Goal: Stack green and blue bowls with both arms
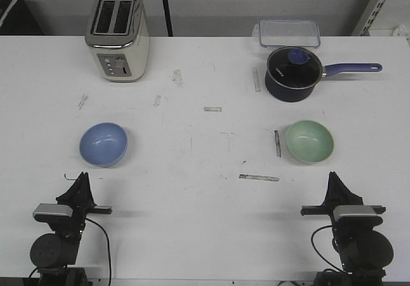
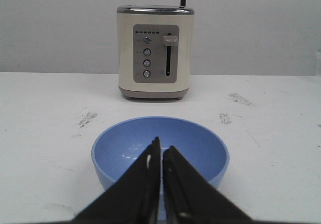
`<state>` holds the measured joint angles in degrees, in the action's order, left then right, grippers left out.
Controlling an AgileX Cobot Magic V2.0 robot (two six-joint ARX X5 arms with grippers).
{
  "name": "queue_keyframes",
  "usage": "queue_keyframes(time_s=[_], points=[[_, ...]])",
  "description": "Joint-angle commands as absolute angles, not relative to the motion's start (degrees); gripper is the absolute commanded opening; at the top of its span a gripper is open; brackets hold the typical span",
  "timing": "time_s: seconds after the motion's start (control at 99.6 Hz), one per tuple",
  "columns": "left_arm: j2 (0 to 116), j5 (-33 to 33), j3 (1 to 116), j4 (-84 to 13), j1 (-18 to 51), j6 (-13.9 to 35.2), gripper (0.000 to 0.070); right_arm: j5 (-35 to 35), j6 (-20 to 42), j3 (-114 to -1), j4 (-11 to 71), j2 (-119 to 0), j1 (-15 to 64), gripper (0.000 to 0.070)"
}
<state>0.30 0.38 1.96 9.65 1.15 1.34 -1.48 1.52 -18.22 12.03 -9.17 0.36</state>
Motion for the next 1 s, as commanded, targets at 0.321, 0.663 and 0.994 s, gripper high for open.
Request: queue_keyframes(time_s=[0.321, 0.663, 0.994], points=[[0.2, 0.6, 0.7, 10.3, 1.1, 0.9, 0.0002, -1.5, 5.2, -40.2, 28.5, -33.4, 0.3, 0.0004], [0.2, 0.6, 0.7, 10.4, 1.1, 0.9, 0.0002, -0.1, 5.2, -64.0, 44.4, -59.4, -2.0, 0.0003], [0.2, 0.6, 0.7, 10.3, 1.1, 0.9, 0.0002, -10.2, 7.5, -80.5, 54.5, -81.7, -10.9, 0.002]])
